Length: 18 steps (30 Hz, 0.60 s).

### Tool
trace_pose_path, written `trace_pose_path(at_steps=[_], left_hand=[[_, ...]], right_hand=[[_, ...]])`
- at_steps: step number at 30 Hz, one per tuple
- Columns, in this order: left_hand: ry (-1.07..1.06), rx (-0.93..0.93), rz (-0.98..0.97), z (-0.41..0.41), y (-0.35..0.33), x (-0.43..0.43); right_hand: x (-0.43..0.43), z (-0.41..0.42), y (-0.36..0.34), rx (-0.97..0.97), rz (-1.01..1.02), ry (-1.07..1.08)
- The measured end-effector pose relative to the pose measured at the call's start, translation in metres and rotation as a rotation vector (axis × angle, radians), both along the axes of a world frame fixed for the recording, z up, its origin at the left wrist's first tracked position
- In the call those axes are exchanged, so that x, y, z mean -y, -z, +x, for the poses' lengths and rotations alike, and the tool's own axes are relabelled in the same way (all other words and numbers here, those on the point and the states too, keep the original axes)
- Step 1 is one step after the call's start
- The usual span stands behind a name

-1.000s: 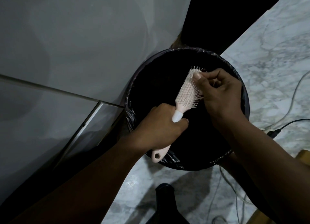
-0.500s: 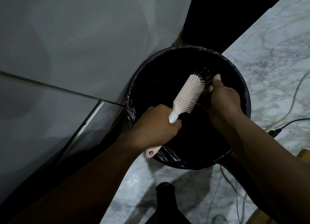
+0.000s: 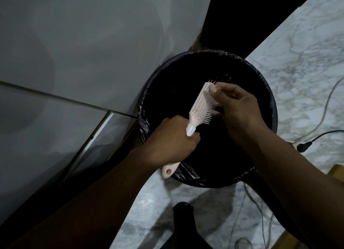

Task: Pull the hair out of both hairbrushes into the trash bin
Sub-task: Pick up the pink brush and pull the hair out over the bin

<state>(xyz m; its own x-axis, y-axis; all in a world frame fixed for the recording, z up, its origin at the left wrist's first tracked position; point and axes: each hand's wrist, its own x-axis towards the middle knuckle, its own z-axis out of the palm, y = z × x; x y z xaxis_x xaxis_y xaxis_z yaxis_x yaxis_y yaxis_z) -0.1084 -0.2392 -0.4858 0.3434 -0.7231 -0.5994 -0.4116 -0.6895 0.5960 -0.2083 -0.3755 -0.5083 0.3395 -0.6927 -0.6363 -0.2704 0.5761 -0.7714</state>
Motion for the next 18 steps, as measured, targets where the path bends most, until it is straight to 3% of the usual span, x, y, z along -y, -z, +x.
trace_pose_path(at_steps=[7,14,18], left_hand=[[-0.001,-0.078,-0.053,-0.002,-0.001,0.000],[-0.076,-0.081,0.001,0.005,0.006,0.000],[-0.114,-0.081,0.036,0.007,0.010,0.000]], right_hand=[[0.007,-0.007,-0.002,-0.019,-0.164,0.043],[0.010,-0.002,-0.008,0.003,0.083,0.176],[0.013,-0.002,-0.002,-0.091,0.136,0.191]])
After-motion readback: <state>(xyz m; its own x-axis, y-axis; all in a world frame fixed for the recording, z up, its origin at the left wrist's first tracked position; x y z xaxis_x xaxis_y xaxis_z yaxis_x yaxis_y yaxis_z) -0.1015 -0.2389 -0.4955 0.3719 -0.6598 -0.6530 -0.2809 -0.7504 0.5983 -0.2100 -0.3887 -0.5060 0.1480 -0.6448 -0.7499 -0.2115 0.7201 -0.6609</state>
